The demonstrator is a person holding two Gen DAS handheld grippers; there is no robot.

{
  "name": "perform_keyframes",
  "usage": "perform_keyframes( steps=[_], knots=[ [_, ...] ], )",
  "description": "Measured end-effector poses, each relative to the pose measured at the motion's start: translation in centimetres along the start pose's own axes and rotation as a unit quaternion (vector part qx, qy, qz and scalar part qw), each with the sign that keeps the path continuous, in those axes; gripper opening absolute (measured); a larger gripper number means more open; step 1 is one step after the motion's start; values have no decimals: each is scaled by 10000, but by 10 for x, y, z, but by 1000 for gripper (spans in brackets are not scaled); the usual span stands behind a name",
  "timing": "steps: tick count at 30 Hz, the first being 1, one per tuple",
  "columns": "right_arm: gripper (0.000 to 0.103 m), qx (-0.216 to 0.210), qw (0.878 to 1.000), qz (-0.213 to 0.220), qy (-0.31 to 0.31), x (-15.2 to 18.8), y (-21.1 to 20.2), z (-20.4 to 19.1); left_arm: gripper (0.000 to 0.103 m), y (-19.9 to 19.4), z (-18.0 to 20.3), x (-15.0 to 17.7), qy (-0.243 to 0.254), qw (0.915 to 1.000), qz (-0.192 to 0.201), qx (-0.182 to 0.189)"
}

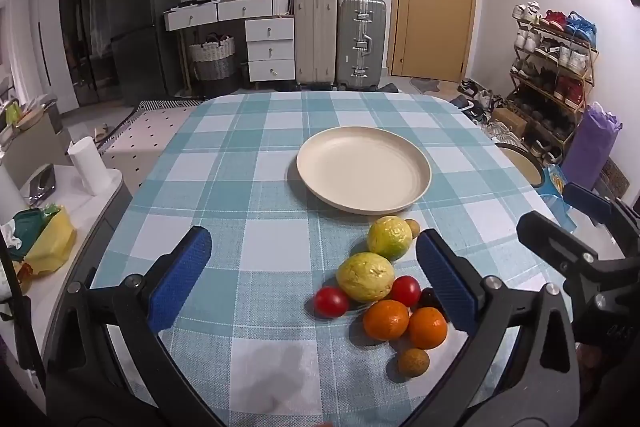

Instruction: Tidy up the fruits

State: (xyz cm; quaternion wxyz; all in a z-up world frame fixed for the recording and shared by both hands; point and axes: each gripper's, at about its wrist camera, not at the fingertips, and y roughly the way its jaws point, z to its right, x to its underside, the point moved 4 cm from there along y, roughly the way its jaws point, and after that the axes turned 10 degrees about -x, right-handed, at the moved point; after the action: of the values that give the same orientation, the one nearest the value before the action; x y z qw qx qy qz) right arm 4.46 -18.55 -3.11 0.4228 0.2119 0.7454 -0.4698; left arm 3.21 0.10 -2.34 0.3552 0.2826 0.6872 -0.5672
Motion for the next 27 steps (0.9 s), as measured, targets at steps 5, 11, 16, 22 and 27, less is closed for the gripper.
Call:
perform_keyframes(
  steps=[5,11,16,22,27],
  knots=[
    [103,-26,10000,-3,19,2,2,0,102,-7,7,0,0,10000,84,-55],
    [103,-52,10000,8,17,8,11,3,102,-6,5,0,-3,10000,56,34],
    [103,-80,10000,27,34,4,3,0,102,-11,5,-2,-6,10000,45,32],
    [103,-106,9999,42,54,3,2,0,102,-12,3,-1,-25,10000,42,63],
    [103,-95,9999,39,67,3,2,1,102,-6,2,5,-38,10000,27,69]
  ],
)
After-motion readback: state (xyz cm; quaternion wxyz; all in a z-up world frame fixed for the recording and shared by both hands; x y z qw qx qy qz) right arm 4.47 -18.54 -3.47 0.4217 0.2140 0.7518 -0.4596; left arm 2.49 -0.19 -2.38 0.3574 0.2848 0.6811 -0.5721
